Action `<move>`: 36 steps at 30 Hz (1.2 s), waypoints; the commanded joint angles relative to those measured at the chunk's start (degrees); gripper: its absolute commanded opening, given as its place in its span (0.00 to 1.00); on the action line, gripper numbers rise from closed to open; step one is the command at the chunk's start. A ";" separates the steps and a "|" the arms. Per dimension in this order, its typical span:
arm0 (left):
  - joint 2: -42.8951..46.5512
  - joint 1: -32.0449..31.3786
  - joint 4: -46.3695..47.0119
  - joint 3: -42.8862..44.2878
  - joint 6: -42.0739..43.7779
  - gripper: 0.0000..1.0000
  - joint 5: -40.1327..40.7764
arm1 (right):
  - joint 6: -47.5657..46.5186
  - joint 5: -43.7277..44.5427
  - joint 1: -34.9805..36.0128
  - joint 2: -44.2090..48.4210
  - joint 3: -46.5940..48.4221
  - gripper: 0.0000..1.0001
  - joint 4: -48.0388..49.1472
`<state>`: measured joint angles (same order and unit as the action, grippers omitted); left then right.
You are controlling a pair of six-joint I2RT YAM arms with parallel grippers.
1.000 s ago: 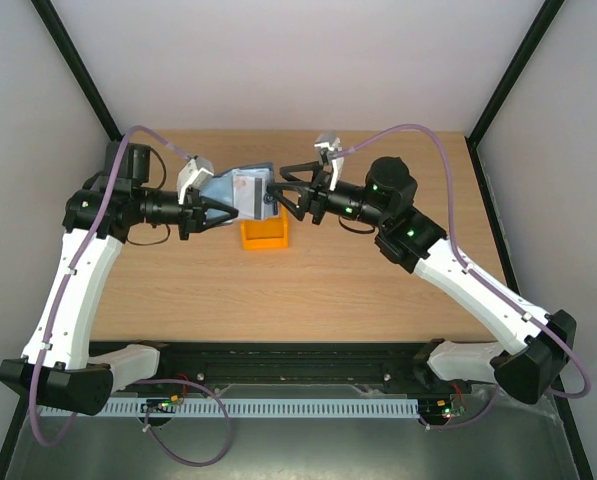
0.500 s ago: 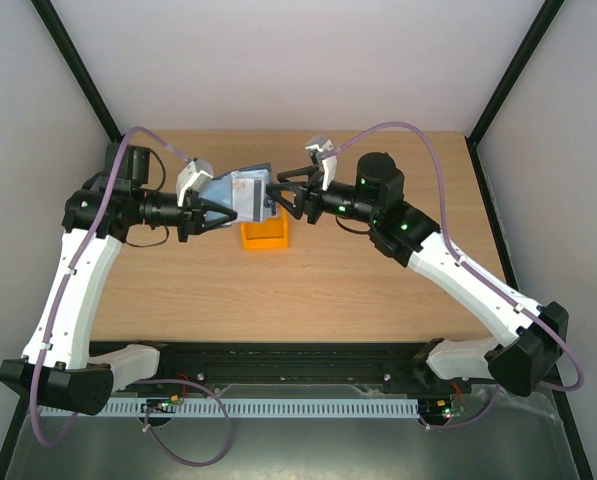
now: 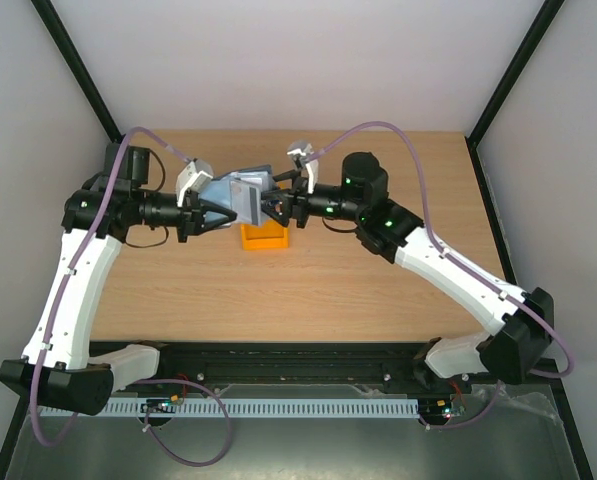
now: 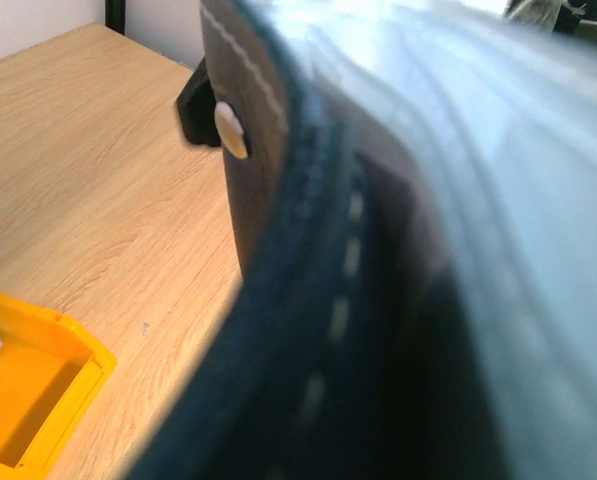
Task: Take the credit cards out of the card holder
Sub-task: Remove the credit card from the card holder.
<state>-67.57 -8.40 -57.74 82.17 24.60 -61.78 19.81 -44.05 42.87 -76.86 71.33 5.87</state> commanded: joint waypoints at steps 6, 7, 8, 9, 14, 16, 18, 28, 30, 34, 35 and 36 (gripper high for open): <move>-0.11 -0.12 1.66 -0.21 -0.47 0.07 -2.35 | 2.60 -4.30 3.35 -2.96 2.11 0.33 5.47; -0.13 -0.12 2.20 -0.25 -1.13 0.15 -1.84 | 3.02 -3.50 3.32 -2.57 1.81 0.23 5.80; -0.11 -0.12 2.76 -0.38 -1.92 0.28 -1.14 | 3.26 -1.75 3.29 -2.18 1.52 0.13 5.73; -0.06 -0.04 3.64 -0.49 -2.96 0.43 -0.01 | 3.44 0.17 3.34 -1.82 1.43 0.05 5.13; -0.09 0.14 9.62 -1.51 -10.27 0.98 12.97 | 4.19 17.77 3.32 -2.85 5.92 0.02 -8.62; -0.41 0.14 10.71 -1.75 -11.34 0.99 17.74 | 5.13 29.00 4.15 -4.42 9.49 0.02 -16.91; -0.62 -0.16 11.20 -2.28 -11.77 0.99 20.94 | 5.68 42.43 6.54 -6.87 14.75 0.02 -26.60; -1.00 -0.30 12.49 -3.20 -13.76 0.99 22.73 | 5.67 62.20 15.56 -19.54 34.64 0.02 -44.37; -0.99 -0.30 12.39 -3.08 -13.81 0.99 21.57 | 5.83 63.11 15.81 -20.61 35.89 0.02 -45.61; -1.37 -0.19 12.38 -2.82 -14.25 0.99 15.13 | 6.19 63.51 16.65 -22.57 39.00 0.02 -47.92; -1.56 0.06 12.54 -2.81 -14.65 0.99 12.13 | 6.28 62.16 16.73 -22.97 39.71 0.02 -48.01; -1.72 0.29 12.82 -2.81 -15.34 0.99 9.85 | 6.34 60.85 16.92 -23.28 40.16 0.02 -47.86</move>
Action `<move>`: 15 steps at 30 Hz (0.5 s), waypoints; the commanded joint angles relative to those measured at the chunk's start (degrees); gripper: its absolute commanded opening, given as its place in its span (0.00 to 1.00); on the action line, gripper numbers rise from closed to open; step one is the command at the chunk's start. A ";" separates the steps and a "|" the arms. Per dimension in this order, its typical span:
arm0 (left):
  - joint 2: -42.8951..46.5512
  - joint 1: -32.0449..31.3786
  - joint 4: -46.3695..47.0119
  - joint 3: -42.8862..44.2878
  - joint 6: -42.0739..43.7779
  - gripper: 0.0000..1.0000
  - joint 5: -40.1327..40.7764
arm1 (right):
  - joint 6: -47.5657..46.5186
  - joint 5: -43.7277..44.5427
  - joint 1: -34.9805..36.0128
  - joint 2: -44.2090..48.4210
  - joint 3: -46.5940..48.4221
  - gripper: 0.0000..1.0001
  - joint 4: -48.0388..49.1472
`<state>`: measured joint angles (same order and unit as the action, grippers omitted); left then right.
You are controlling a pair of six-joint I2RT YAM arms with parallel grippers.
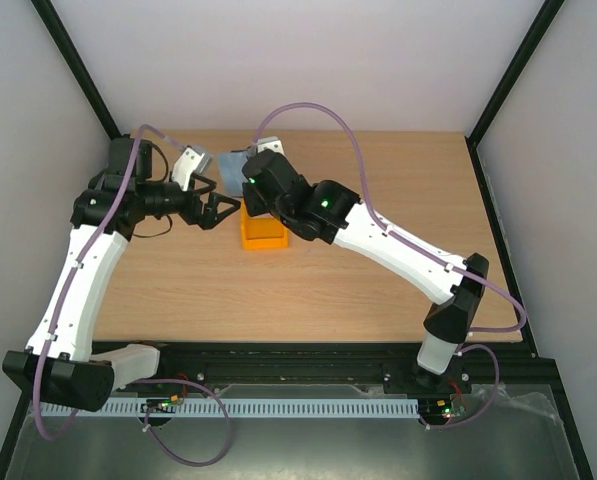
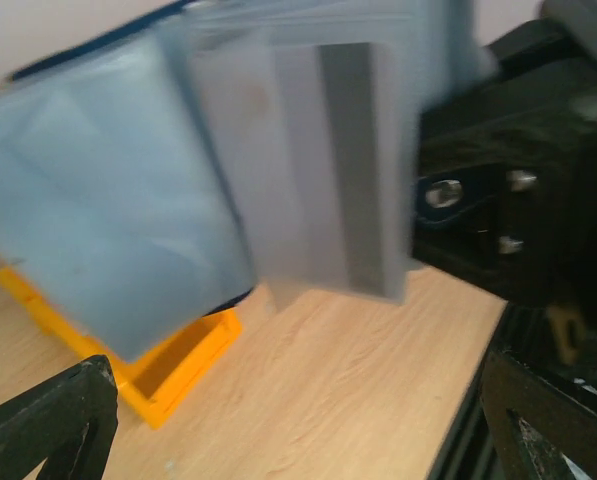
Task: Take the credit cards out of the card holder
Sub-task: Remove the credit card from the card holder.
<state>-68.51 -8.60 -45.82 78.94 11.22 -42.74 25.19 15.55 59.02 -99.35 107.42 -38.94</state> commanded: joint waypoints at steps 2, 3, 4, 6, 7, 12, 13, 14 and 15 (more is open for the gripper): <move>-1.07 0.51 1.62 0.53 -3.26 0.99 -11.37 | 0.94 0.63 1.35 -1.17 4.72 0.02 -2.86; -1.17 0.56 2.16 0.50 -4.24 0.99 -11.10 | 0.97 0.51 1.55 -1.38 5.16 0.02 -2.82; -1.31 0.56 2.74 0.51 -4.87 0.99 -10.34 | 1.00 0.04 1.68 -1.58 5.43 0.02 -2.79; -1.51 0.52 3.98 0.10 -6.09 0.99 -8.34 | 1.08 -1.88 1.70 -1.92 5.74 0.02 -2.18; -1.47 0.52 4.59 -0.18 -6.80 0.99 -6.95 | 1.13 -3.44 1.78 -2.03 5.74 0.02 -1.67; -1.54 0.42 6.20 -0.99 -8.71 0.99 2.20 | 1.44 -8.57 1.88 -1.64 5.81 0.02 0.39; -1.54 0.43 6.36 -1.19 -8.84 0.99 4.52 | 1.44 -8.87 1.87 -1.41 5.60 0.02 0.72; -1.54 0.43 6.51 -1.49 -8.84 0.99 7.50 | 1.28 -9.26 1.81 -1.05 5.41 0.02 1.07; -1.51 0.44 6.65 -1.86 -8.81 0.99 10.73 | 1.22 -9.63 1.81 -0.60 5.17 0.02 1.48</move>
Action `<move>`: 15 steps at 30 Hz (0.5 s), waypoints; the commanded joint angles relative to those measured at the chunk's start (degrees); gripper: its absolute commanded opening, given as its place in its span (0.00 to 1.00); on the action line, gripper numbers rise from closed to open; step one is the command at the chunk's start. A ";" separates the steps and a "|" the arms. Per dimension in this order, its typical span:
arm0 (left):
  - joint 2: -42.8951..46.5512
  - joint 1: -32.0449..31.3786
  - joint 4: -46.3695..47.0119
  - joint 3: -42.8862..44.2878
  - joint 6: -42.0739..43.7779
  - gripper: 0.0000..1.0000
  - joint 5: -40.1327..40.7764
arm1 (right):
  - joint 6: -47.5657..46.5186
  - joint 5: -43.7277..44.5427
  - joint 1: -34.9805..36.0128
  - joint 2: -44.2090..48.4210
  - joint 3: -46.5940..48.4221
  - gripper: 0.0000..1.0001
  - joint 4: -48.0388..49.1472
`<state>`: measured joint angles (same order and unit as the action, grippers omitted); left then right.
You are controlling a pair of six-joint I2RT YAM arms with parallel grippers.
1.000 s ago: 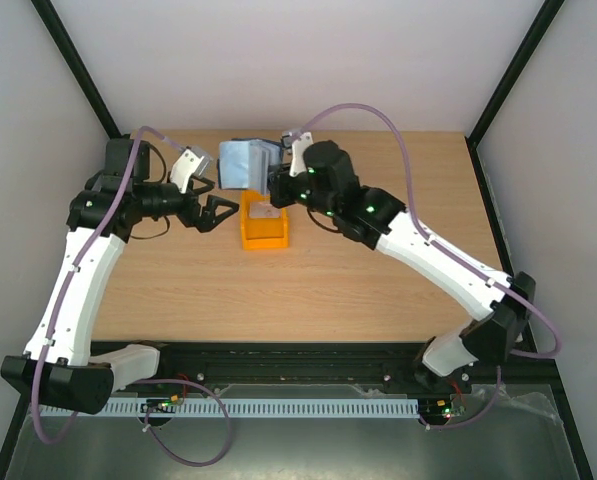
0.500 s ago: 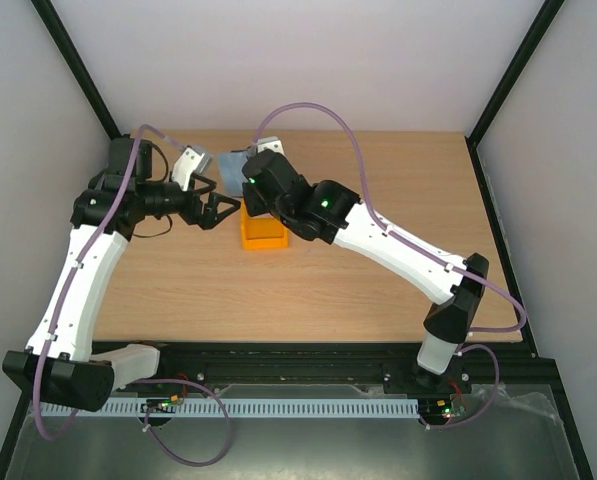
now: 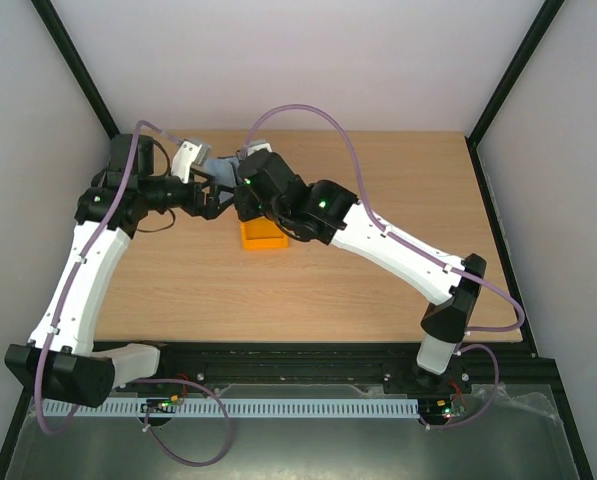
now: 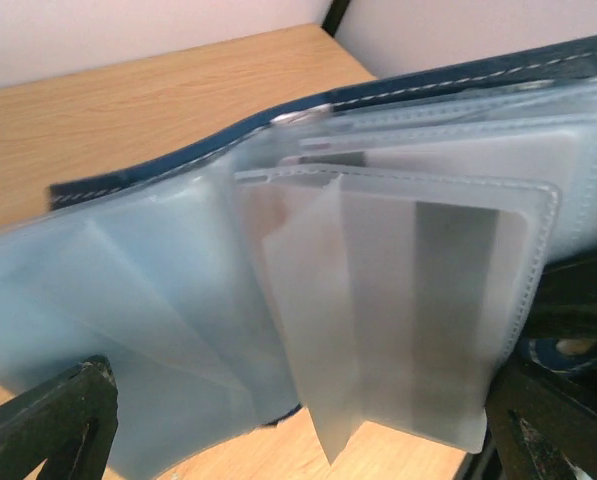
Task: Take the credit cards out of the card holder
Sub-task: Remove the credit card from the card holder.
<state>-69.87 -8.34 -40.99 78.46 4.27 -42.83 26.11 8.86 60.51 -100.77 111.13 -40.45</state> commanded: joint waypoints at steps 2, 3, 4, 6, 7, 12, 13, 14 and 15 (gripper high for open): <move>-0.18 0.37 2.02 -1.83 -1.73 0.99 16.55 | 0.18 -3.83 0.07 1.99 0.42 0.02 3.92; -0.06 0.72 2.13 -2.07 -1.58 0.99 18.07 | 0.17 -4.44 -0.34 2.66 -0.29 0.02 4.49; 0.15 1.27 2.10 -2.15 -1.63 0.99 18.28 | 0.29 -5.27 -0.91 3.46 -1.10 0.02 4.95; 0.82 2.81 2.10 -2.25 -1.57 0.99 15.68 | 0.51 -7.59 -2.59 5.37 -3.54 0.02 6.40; 1.13 3.59 1.95 -2.21 -1.53 0.99 13.16 | 0.45 -9.41 -3.57 6.76 -5.20 0.02 7.53; 2.00 5.37 -1.99 -0.32 3.30 0.99 -1.48 | -3.10 -20.82 -8.28 15.82 -17.42 0.02 17.79; 2.16 5.54 -3.21 0.10 4.44 0.99 -3.87 | -3.82 -23.11 -9.14 17.63 -19.32 0.02 19.79; 2.23 5.76 -3.97 0.50 5.41 0.99 -5.99 | -4.54 -26.06 -9.86 19.24 -21.42 0.02 21.51; 2.27 6.05 -4.61 0.79 6.07 0.99 -8.16 | -5.05 -28.20 -10.86 20.80 -23.11 0.01 22.88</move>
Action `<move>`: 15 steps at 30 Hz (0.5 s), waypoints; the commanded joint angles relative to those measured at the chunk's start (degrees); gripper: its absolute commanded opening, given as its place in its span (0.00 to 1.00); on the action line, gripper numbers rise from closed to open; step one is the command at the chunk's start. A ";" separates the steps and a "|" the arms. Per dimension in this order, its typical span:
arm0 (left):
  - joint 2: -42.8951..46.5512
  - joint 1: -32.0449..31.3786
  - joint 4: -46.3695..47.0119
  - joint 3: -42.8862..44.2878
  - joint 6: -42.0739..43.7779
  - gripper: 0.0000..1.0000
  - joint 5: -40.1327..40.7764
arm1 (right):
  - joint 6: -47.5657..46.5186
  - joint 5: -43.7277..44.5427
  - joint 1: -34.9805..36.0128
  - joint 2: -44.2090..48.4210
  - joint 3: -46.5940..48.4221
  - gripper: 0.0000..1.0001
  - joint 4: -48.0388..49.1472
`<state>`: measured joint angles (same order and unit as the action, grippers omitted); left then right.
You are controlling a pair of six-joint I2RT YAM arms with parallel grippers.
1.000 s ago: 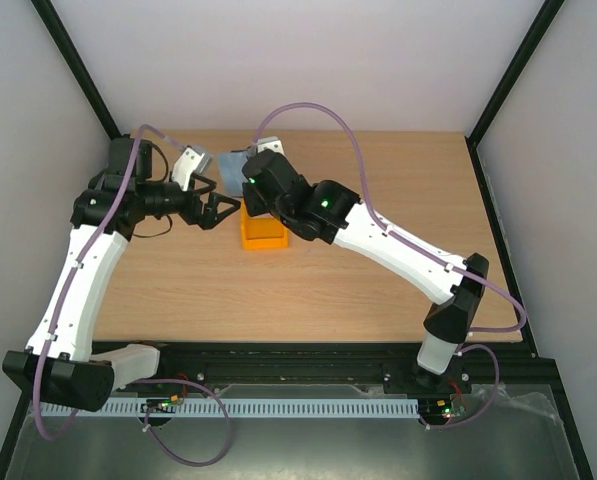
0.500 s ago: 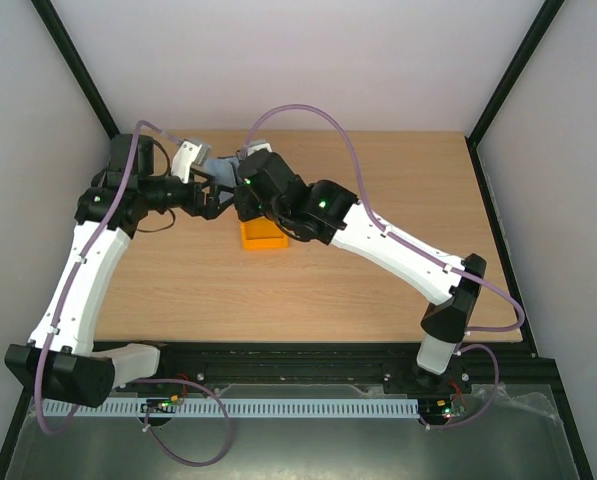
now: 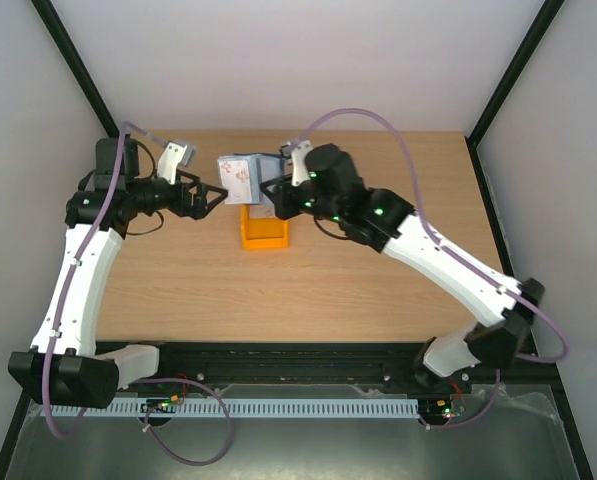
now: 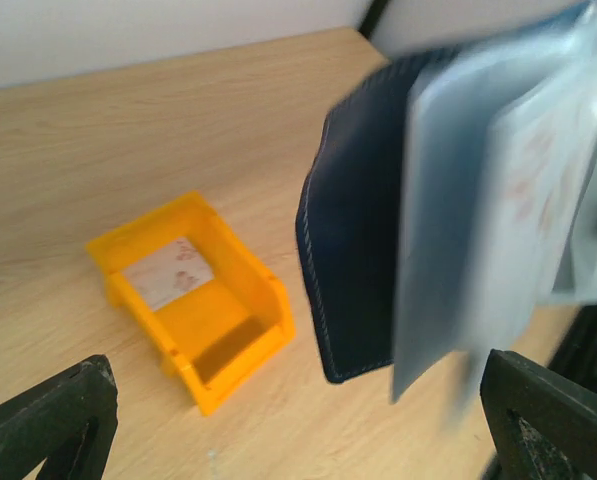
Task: Take the credit cards out of the card holder
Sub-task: Remove the credit card from the card holder.
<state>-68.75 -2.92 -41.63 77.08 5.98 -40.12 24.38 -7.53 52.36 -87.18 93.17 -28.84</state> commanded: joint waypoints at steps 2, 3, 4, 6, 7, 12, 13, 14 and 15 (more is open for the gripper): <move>1.10 0.89 -5.31 2.44 5.93 0.99 -15.61 | -4.43 -16.34 -4.28 9.61 -7.54 0.02 13.36; 1.12 0.96 -6.21 2.71 6.95 0.99 -18.33 | -4.88 -18.16 -4.90 10.58 -8.36 0.02 14.13; 1.08 0.98 -7.31 2.94 8.36 0.99 -20.95 | -5.37 -19.73 -5.26 11.18 -9.08 0.02 14.58; 1.08 0.91 -10.20 4.05 11.93 0.99 -25.70 | -6.64 -22.76 -5.69 11.87 -9.81 0.02 14.77; 1.08 0.90 -11.98 4.75 14.07 0.99 -27.67 | -7.13 -23.56 -5.81 12.01 -9.95 0.02 14.79; 1.32 0.98 -16.61 6.42 19.40 0.99 -30.61 | -9.43 -27.39 -5.86 11.56 -10.20 0.02 14.68; 1.34 1.01 -16.72 6.30 19.49 0.98 -30.44 | -9.95 -28.41 -5.86 11.59 -10.27 0.02 14.77; 1.34 0.96 -16.80 6.20 19.72 0.95 -30.35 | -10.47 -29.23 -5.86 11.58 -10.27 0.02 14.84; 1.34 0.98 -17.00 6.09 20.36 0.90 -30.35 | -11.02 -29.95 -5.91 11.63 -10.36 0.02 14.79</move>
<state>-68.10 -2.26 -54.89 82.04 21.63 -66.26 16.58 -31.97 46.72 -75.81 83.15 -17.23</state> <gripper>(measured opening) 0.961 0.065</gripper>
